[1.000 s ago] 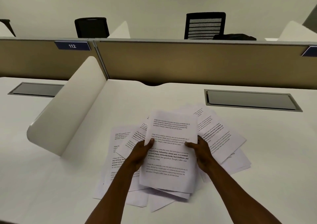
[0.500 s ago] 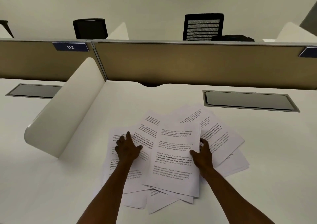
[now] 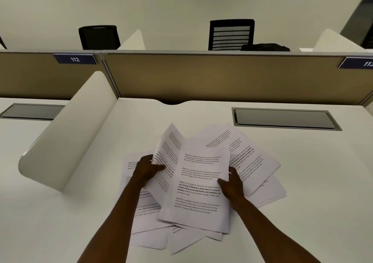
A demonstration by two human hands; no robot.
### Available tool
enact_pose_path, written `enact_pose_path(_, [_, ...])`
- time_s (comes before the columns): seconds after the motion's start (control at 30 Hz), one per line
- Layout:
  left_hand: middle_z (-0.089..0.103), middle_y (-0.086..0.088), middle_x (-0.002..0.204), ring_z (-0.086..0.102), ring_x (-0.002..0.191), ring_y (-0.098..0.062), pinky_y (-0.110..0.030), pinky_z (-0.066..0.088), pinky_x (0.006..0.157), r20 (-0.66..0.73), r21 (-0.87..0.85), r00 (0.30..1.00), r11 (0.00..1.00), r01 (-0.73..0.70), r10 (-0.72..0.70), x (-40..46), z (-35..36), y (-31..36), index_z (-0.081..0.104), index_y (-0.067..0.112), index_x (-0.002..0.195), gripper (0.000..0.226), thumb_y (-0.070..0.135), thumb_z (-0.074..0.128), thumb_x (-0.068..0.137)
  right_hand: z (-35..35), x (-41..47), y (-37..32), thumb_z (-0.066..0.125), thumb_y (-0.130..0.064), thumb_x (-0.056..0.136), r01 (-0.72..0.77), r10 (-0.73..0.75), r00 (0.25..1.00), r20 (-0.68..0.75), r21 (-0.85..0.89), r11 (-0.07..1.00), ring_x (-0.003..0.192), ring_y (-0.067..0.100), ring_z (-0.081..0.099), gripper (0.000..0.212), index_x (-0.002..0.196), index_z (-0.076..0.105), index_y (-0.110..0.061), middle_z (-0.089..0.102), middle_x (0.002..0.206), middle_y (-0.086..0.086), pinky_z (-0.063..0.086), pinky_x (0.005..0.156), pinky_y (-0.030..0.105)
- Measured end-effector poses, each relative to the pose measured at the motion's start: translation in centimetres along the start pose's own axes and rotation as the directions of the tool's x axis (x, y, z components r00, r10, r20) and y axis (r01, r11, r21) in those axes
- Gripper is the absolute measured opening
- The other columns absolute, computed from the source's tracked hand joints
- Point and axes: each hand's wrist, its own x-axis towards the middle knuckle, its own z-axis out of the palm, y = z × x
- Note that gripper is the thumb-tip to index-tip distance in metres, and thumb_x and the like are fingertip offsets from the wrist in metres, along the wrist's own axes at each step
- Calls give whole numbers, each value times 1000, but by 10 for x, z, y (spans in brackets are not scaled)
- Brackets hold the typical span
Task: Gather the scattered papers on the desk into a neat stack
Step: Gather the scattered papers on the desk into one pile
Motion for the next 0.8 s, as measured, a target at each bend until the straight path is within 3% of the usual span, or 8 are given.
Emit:
enact_pose_path(0.07, [73, -13, 114, 73, 95, -30, -51, 60, 87, 25, -29, 998, 998, -64, 65, -9, -8, 15, 66, 10, 120, 42, 17, 80, 80, 0, 0, 0, 65, -2, 85, -2, 2, 1000, -2, -2, 1000, 98, 17, 58, 52, 131, 50, -21, 58, 114, -3, 53, 83, 31])
enact_pose_path(0.17, [73, -9, 109, 73, 92, -28, -49, 61, 82, -76, -56, 977, 977, -205, 200, -22, -18, 41, 66, 15, 116, 38, 15, 79, 80, -1, 0, 0, 65, -3, 85, -6, 6, 1000, -4, 0, 1000, 101, 19, 58, 53, 133, 50, -20, 59, 119, 0, 54, 90, 37])
enact_pose_path(0.27, [76, -8, 106, 76, 90, -27, -41, 63, 73, -71, -311, 948, 896, -316, 310, -35, -25, 65, 69, 21, 109, 34, 11, 80, 79, -1, 0, -1, 65, -2, 85, -10, 10, 1000, 8, 20, 1000, 99, 18, 58, 53, 132, 50, -20, 61, 120, 2, 52, 85, 33])
enact_pose_path(0.37, [75, -12, 114, 74, 99, -32, -42, 61, 76, 31, -632, 925, 724, -276, 379, -45, -28, 79, 67, 15, 119, 44, 13, 80, 78, -1, 0, -1, 65, -3, 86, 0, 0, 1000, 6, 11, 1000, 102, 20, 58, 53, 133, 50, -19, 61, 125, 5, 52, 88, 35])
enact_pose_path(0.43, [74, -14, 116, 74, 101, -33, -41, 61, 77, 60, -725, 916, 648, -233, 396, -48, -22, 81, 63, 10, 124, 49, 11, 79, 78, -1, -1, -1, 66, -4, 86, 2, -2, 1000, 10, 24, 1000, 107, 24, 61, 53, 133, 50, -20, 62, 127, 6, 54, 93, 41])
enact_pose_path(0.53, [74, -18, 115, 75, 95, -32, -38, 61, 72, 80, -720, 943, 673, -169, 322, -50, 1, 72, 64, 4, 121, 52, 8, 83, 72, -2, -2, -2, 67, -5, 86, 4, -5, 1000, 18, 44, 999, 111, 24, 61, 52, 133, 51, -20, 63, 127, 5, 53, 96, 43])
enact_pose_path(0.67, [74, -20, 113, 77, 90, -29, -36, 62, 68, 119, -599, 978, 798, -67, 171, -53, 45, 30, 67, 5, 114, 44, 3, 84, 73, -7, 4, -2, 69, -8, 88, -36, 30, 999, 39, 154, 987, 114, 29, 62, 46, 132, 56, -13, 64, 128, 10, 52, 100, 51])
enact_pose_path(0.8, [75, -11, 113, 74, 95, -25, -41, 62, 82, -2, -282, 999, 958, -51, 53, -60, 77, -20, 65, 12, 116, 50, 14, 87, 72, -7, 2, -11, 70, -29, 89, -100, 89, 995, 50, 280, 955, 96, 14, 67, 13, 101, 66, -34, 70, 110, 0, 57, 77, 31])
